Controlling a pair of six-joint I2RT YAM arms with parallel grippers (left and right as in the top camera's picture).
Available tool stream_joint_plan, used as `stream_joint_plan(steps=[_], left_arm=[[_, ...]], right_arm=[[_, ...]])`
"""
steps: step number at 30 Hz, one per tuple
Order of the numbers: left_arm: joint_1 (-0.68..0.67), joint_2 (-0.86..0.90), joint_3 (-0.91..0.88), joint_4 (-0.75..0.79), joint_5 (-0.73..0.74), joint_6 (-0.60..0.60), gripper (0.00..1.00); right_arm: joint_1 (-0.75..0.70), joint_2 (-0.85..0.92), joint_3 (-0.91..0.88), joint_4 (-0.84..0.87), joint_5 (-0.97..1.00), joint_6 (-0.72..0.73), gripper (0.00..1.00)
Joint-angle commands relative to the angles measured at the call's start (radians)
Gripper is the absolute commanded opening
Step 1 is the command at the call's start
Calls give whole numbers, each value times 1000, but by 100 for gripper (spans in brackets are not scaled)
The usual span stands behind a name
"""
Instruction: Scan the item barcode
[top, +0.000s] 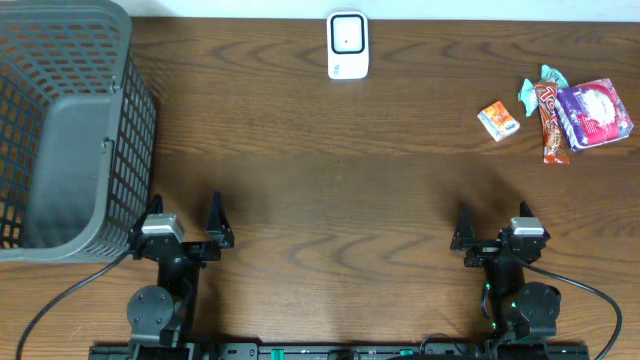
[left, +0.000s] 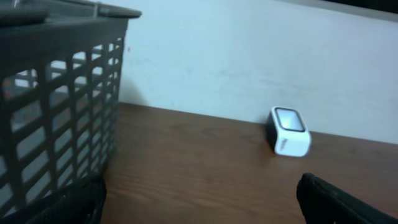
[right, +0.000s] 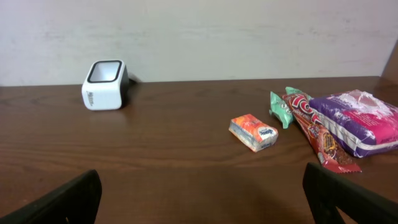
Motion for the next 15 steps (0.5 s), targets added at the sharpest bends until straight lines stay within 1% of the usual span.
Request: stream_joint_plan(steps=[1, 3, 8, 10, 15], left_arm=[[31, -60, -63, 38, 37, 23, 98], [38, -58, -99, 106, 37, 23, 98], [49, -58, -103, 101, 33, 29, 98], [57, -58, -103, 66, 33, 29, 98], [58, -58, -103, -103, 34, 29, 98]], right_arm=[[-9, -6, -3, -3, -3, 10, 99], [-9, -6, -3, -3, -3, 10, 99], [-9, -6, -3, -3, -3, 10, 99], [-9, -6, -3, -3, -3, 10, 99], [-9, -6, -3, -3, -3, 10, 99]])
